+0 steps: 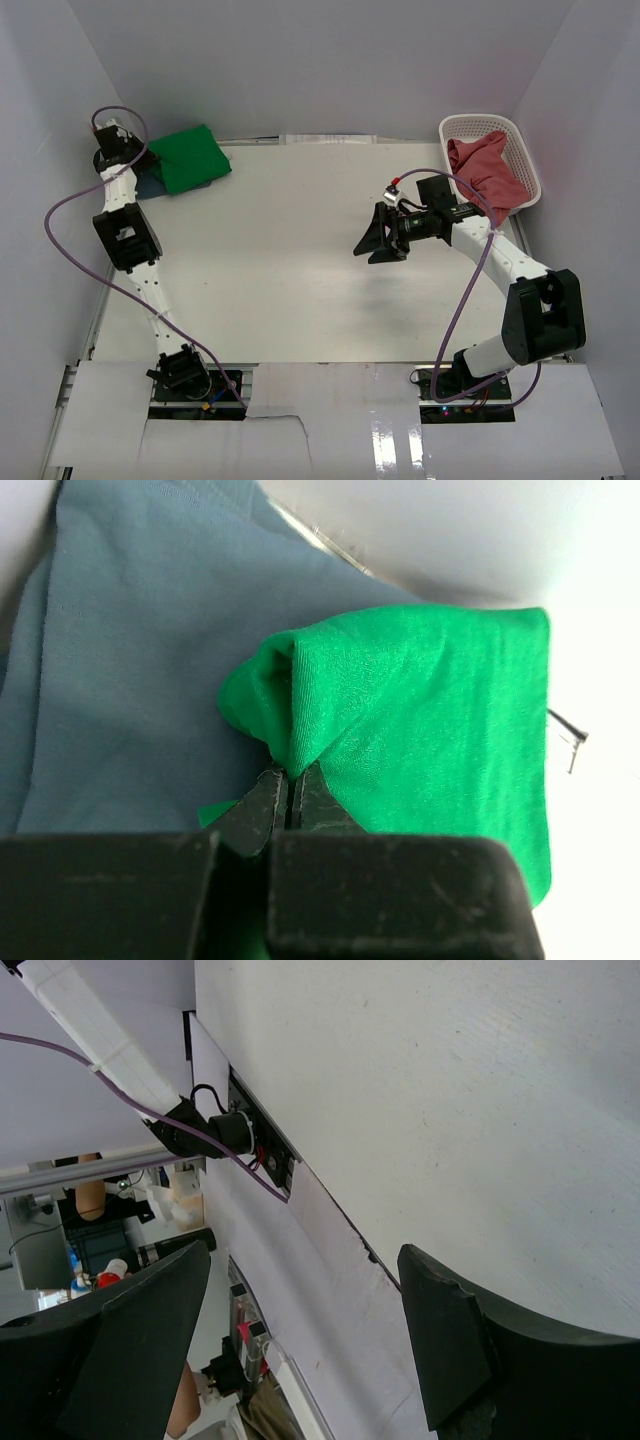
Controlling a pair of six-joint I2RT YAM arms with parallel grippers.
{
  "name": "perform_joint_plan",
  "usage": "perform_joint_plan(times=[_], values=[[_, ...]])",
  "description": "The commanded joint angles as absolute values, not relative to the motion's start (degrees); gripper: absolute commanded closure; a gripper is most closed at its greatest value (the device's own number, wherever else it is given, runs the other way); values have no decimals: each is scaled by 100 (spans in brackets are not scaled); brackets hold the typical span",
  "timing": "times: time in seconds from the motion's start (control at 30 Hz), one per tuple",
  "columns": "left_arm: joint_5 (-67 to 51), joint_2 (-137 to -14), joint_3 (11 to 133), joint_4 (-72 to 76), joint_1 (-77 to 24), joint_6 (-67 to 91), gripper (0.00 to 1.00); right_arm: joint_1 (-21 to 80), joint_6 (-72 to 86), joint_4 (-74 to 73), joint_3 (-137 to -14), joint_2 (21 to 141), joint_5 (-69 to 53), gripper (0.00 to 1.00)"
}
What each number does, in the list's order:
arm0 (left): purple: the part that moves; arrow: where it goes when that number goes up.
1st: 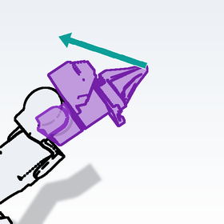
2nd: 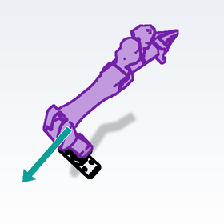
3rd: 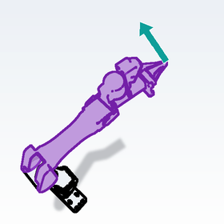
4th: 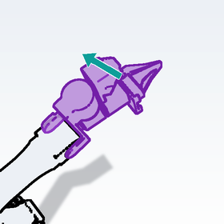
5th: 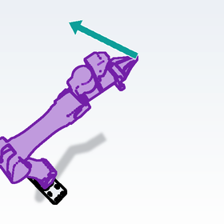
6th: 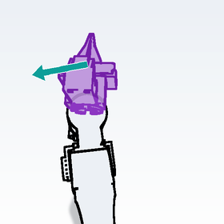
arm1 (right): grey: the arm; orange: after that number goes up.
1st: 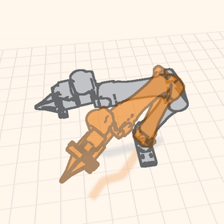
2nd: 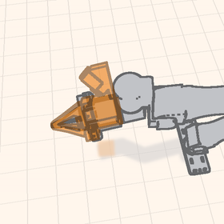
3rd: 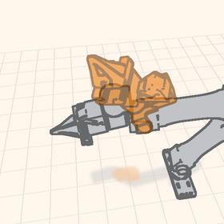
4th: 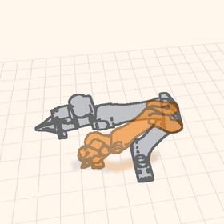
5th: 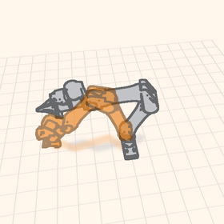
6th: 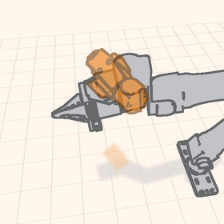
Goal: Fold and stack the t-shirts
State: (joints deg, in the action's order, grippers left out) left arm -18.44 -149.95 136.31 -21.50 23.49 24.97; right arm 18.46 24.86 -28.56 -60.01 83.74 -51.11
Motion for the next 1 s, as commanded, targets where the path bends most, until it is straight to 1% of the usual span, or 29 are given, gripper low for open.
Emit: perform_joint_plan(times=[0.0,0.33,0.67,0.97], values=[[-1582,-14282,13974,-1987,2434,2443,100,1890,2549,-2742,-6065,8367,-5159,18],[-1564,-14133,13975,-1802,2426,2487,100,1942,2584,-2628,-5985,8385,-5168,18],[-1380,-14010,14142,-1679,2426,2444,98,1995,2663,-2496,-5941,8437,-5186,18],[-1353,-14027,13984,-1714,2513,2382,98,2021,2672,-2461,-5845,8394,-5177,18]])
